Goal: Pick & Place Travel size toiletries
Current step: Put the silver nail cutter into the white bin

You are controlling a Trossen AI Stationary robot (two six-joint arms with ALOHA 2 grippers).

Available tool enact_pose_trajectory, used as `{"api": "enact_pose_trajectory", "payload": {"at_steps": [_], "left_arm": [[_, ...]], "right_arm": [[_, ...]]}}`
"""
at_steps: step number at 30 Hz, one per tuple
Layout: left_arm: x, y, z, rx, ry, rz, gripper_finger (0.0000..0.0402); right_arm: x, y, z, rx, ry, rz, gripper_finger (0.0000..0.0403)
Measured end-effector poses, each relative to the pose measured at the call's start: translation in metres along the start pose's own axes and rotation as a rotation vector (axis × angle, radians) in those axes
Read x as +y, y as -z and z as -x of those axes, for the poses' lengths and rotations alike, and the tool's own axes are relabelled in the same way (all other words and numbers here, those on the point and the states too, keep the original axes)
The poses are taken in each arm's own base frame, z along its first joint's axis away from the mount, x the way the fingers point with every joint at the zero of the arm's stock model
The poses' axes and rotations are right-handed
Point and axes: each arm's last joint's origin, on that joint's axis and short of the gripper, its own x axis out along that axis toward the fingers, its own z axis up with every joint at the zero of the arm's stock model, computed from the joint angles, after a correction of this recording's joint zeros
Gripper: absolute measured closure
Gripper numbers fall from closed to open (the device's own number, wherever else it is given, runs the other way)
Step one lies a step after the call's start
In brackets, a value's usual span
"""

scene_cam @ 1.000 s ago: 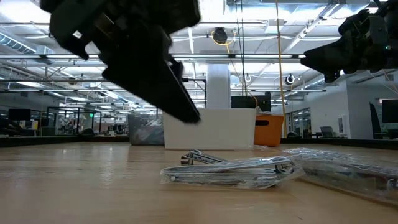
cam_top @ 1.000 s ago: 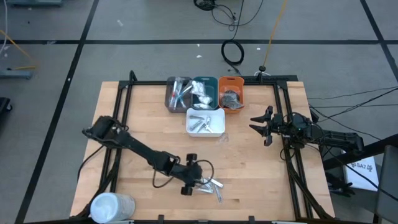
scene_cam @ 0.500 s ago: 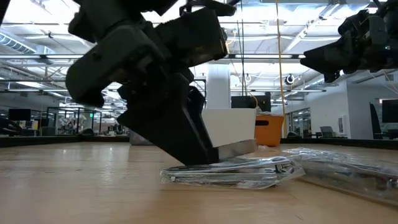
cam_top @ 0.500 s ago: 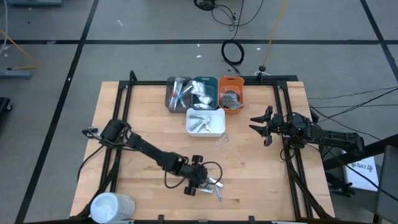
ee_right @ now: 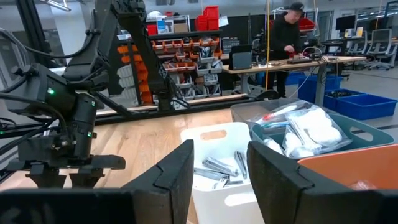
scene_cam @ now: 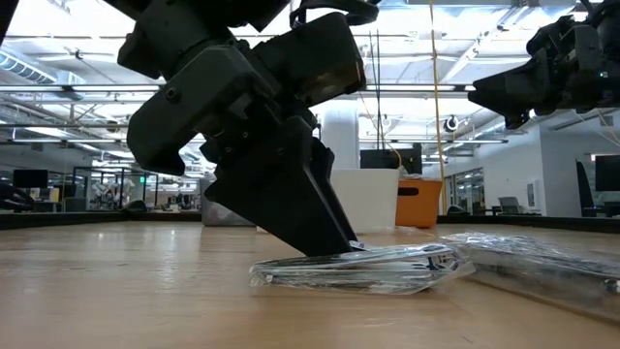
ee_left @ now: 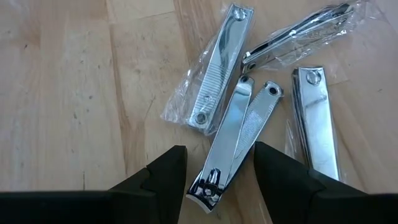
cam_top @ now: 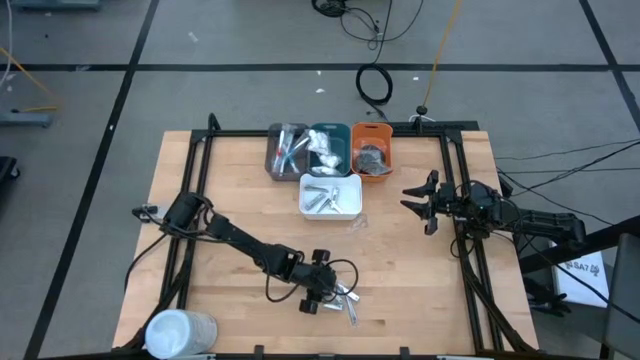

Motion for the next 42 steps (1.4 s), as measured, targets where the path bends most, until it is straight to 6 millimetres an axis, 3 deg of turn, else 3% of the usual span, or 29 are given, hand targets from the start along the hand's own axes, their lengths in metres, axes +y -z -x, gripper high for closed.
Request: {"api": "enact_pose_trajectory", "payload": {"at_steps": [4, 12, 20, 24, 29, 39, 42], "left_arm": [[0.000, 0.001, 0.000, 0.005, 0.003, 0.001, 0.0240], [0.005, 0.000, 0.000, 0.008, 0.077, 0.015, 0.0371], [0.006, -0.001, -0.001, -0.004, 0.090, 0.017, 0.0352], [0.007, -0.005, 0.002, -0.036, 0.095, 0.014, 0.0367], [0.010, -0.013, 0.024, -0.038, 0.093, -0.020, 0.0367], [0.021, -0.025, 0.090, -0.004, -0.081, -0.055, 0.0367], [0.025, -0.020, 0.103, -0.018, -0.112, -0.067, 0.0367]], "right_arm": [[0.000, 0.000, 0.000, 0.000, 0.000, 0.000, 0.0261], [0.000, 0.000, 0.000, 0.000, 0.000, 0.000, 0.0261], [0.000, 0.000, 0.000, 0.001, 0.000, 0.000, 0.0261], [0.000, 0.000, 0.000, 0.001, 0.000, 0.000, 0.0261], [0.000, 0.000, 0.000, 0.000, 0.000, 0.000, 0.0261], [0.000, 0.000, 0.000, 0.000, 0.000, 0.000, 0.0261], [0.000, 0.000, 0.000, 0.001, 0.000, 0.000, 0.0261]]}}
